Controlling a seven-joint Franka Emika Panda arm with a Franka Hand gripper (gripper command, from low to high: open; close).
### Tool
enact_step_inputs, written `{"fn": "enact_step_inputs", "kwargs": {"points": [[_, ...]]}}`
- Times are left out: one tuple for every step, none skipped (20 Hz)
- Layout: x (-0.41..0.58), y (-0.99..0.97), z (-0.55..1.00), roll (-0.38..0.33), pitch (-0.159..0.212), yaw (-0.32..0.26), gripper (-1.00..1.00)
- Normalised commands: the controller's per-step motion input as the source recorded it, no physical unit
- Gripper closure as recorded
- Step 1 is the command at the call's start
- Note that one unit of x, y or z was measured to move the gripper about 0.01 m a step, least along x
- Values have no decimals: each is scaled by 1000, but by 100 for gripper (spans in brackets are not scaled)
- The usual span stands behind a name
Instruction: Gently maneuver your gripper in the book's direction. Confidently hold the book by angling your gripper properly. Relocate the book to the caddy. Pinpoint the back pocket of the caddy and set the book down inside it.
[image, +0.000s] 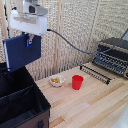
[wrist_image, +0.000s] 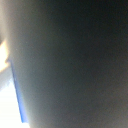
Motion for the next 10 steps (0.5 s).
{"fn": "enact_step_inputs", "kwargs": {"points": [[143,880,263,0,0,-85,100],[174,886,266,0,0,-80,100],[180,886,271,0,0,-78,100],[186,886,283,0,0,-78,100],[186,883,294,0,0,-78,100],[183,883,326,0,0,-78,100],[189,883,357,-1,0,-78,100],[189,883,377,-2,0,-79,100],[197,880,386,-1,0,-79,100],[291,877,477,0,0,-69,100]]}}
